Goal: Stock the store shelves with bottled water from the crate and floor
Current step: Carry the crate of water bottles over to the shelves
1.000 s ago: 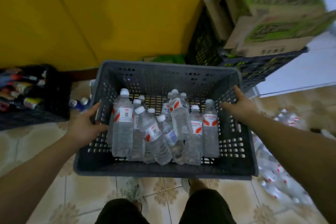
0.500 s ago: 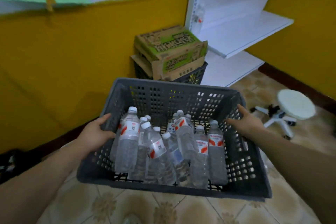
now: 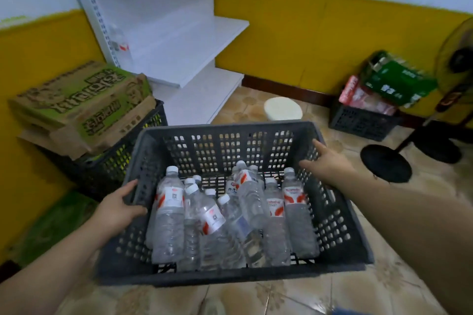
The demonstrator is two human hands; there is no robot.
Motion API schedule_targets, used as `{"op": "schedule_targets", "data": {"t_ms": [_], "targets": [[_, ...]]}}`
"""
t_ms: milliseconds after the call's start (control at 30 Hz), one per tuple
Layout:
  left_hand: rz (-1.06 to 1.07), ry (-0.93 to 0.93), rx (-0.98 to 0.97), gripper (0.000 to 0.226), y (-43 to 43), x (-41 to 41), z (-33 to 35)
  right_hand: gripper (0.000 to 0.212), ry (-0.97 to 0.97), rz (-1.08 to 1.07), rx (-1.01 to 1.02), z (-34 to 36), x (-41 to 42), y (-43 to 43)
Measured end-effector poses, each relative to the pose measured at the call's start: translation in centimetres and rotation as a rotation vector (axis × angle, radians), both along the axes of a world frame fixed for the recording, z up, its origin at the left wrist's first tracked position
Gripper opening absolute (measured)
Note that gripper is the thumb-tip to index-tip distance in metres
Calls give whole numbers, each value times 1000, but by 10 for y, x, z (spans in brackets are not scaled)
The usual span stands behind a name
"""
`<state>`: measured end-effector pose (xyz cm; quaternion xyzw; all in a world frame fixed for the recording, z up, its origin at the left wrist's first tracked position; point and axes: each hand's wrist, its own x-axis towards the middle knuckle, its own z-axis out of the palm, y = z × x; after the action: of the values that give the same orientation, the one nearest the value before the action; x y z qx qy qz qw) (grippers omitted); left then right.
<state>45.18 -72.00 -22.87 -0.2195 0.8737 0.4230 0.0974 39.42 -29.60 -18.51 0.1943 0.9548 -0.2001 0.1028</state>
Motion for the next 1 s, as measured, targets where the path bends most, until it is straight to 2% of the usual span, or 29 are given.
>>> {"op": "schedule_targets", "data": {"t_ms": [200, 433, 800, 1000], "targets": [[-223, -17, 71, 79, 53, -64, -10, 81, -78, -191, 39, 2, 18, 63], [-375, -35, 76, 74, 147, -137, -8, 81, -97, -351, 49, -11, 33, 148], [-375, -62, 40, 75, 295, -203, -33, 79, -115, -401, -31, -36, -33, 294], [-432, -67, 4, 74, 356, -268, -36, 80, -81, -456, -52, -51, -92, 354]]}}
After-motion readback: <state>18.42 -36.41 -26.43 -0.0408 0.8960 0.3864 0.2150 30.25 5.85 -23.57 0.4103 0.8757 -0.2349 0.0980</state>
